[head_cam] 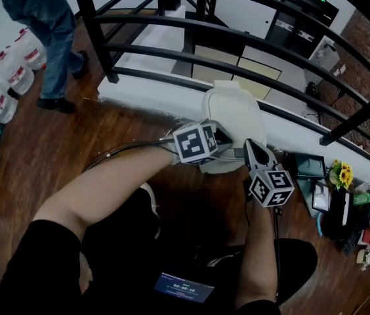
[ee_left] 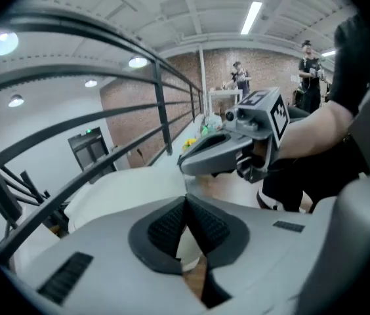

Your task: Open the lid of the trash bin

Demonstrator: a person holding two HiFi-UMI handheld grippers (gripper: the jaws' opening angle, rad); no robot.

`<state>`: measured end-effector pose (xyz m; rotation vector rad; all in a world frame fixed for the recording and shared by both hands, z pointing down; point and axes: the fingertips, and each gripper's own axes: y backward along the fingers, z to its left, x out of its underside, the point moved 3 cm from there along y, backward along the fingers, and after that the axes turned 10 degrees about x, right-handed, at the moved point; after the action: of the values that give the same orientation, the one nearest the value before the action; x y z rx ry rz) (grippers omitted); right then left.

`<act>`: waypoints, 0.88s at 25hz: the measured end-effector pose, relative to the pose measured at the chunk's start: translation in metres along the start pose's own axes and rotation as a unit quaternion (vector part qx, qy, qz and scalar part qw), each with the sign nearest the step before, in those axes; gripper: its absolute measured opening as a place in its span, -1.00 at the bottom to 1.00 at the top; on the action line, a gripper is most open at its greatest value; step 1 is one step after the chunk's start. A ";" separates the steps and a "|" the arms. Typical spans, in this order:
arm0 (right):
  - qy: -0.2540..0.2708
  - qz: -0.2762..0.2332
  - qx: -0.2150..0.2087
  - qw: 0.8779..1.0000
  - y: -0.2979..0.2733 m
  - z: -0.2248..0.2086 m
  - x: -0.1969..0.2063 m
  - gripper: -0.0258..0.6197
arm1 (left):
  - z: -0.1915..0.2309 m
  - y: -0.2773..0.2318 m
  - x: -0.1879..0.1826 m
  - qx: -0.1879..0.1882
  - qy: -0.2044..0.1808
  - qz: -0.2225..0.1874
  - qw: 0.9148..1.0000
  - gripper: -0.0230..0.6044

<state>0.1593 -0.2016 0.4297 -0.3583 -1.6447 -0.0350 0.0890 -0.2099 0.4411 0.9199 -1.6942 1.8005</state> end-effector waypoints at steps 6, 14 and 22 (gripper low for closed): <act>0.002 -0.086 -0.032 0.996 0.064 0.047 -0.057 -0.89 | -0.071 0.063 -0.075 -0.049 0.031 -0.230 0.972 -0.81; 0.035 -0.136 -0.084 0.987 0.172 0.101 -0.111 -0.89 | -0.175 0.120 -0.109 -0.132 0.059 -0.320 0.936 -0.81; 0.047 -0.148 -0.111 0.982 0.220 0.133 -0.109 -0.89 | -0.222 0.144 -0.084 -0.190 0.085 -0.366 0.907 -0.81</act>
<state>0.0932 0.0154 0.2673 -0.2729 -1.5922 -0.4553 0.0049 0.0028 0.2840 1.0053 -1.2707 0.9770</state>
